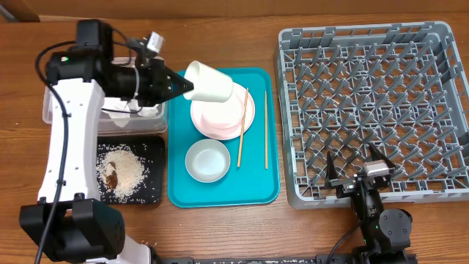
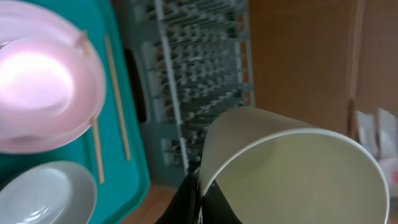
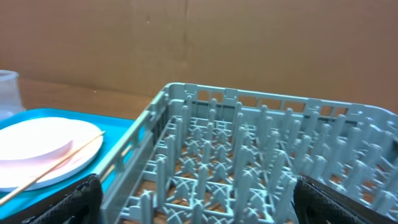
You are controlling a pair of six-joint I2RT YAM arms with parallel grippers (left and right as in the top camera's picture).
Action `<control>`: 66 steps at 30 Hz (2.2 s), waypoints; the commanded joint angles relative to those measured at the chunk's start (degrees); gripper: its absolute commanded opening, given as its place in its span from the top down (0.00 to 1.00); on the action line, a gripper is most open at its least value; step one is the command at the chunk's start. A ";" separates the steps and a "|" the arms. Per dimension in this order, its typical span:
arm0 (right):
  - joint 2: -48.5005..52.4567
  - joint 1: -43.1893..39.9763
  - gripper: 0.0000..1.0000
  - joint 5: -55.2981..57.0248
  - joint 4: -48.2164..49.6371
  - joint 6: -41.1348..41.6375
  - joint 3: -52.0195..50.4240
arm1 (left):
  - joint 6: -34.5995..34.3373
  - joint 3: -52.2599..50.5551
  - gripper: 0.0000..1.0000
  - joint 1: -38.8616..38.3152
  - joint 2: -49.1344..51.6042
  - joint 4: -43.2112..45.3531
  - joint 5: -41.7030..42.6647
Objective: Sort waste into correct bins and load items into the dishwasher
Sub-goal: 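Grasp the white cup on the pink plate with the left gripper and lift, then reach the right gripper toward the cup held by the left gripper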
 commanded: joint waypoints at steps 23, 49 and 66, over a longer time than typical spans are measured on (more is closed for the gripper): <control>31.15 0.28 0.00 -34.03 -33.77 19.80 51.89 | 8.44 0.39 0.96 -5.22 0.37 -0.66 15.45; 63.12 0.28 0.16 -72.32 -8.76 23.91 57.37 | 11.80 0.39 0.96 -12.00 0.37 0.70 25.57; 68.67 0.33 0.11 -77.07 9.29 38.25 57.37 | 14.82 0.39 0.96 -14.60 0.37 2.51 25.33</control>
